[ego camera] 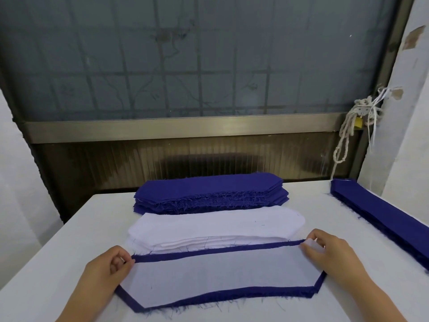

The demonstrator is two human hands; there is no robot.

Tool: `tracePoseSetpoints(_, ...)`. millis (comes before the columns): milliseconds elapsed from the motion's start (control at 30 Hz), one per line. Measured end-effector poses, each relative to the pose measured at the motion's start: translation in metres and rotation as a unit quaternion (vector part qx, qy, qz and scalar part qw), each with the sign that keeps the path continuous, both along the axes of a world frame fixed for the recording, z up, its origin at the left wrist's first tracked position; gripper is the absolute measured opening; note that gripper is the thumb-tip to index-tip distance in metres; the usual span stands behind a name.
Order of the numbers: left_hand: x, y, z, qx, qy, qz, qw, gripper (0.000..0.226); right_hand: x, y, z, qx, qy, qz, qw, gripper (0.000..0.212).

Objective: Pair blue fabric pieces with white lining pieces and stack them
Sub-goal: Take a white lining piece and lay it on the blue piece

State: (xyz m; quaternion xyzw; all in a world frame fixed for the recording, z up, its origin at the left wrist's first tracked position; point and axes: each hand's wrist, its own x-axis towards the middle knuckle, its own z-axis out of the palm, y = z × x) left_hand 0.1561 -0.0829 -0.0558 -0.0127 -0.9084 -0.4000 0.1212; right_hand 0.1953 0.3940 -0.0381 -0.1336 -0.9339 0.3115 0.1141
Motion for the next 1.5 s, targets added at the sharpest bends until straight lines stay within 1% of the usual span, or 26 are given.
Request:
tracePoseSetpoints(233, -0.003, -0.001, -0.003, 0.003, 0.005, 0.003, 1.000, 0.017, -0.001, 0.004, -0.003, 0.015, 0.009, -0.016, 1.000, 0.016)
tracePoseSetpoints(600, 0.000, 0.000, -0.001, -0.018, 0.021, -0.005, 1.000, 0.016, -0.002, 0.004, -0.005, 0.018, 0.020, -0.017, 0.999, 0.016)
tracePoseSetpoints(767, 0.004, 0.002, 0.003, -0.011, 0.018, -0.008, 1.000, 0.015, -0.003, 0.004, -0.005, 0.025, 0.019, -0.015, 0.999, 0.015)
tracePoseSetpoints(900, 0.000, 0.005, 0.004, -0.014, 0.001, 0.027, 1.000, 0.022, -0.004, 0.004, -0.006, 0.045, 0.033, -0.020, 0.998, 0.026)
tracePoseSetpoints(967, 0.000, 0.006, 0.006, -0.013, 0.001, 0.051, 0.999, 0.027, -0.004, 0.003, -0.007, 0.053, 0.050, -0.006, 0.997, 0.031)
tracePoseSetpoints(1067, 0.002, 0.008, 0.008, -0.016, 0.033, 0.083, 0.996, 0.035, -0.005, 0.000, -0.007, 0.073, 0.067, 0.021, 0.995, 0.036)
tracePoseSetpoints(1167, 0.003, 0.012, 0.011, -0.010, 0.067, 0.104, 0.992, 0.023, -0.006, -0.005, -0.005, 0.088, 0.088, 0.035, 0.992, 0.034)
tracePoseSetpoints(1267, -0.002, 0.021, 0.018, -0.008, 0.063, 0.100, 0.993, 0.022, -0.013, -0.012, -0.001, 0.102, 0.083, 0.064, 0.989, 0.035)
tracePoseSetpoints(1367, -0.012, 0.035, 0.027, -0.042, 0.052, 0.082, 0.994, 0.019, -0.022, -0.022, 0.007, 0.103, 0.083, 0.097, 0.986, 0.031)
tracePoseSetpoints(1500, -0.031, 0.051, 0.033, -0.098, 0.062, 0.058, 0.992, 0.013, -0.040, -0.042, 0.013, 0.093, 0.085, 0.139, 0.982, 0.021)
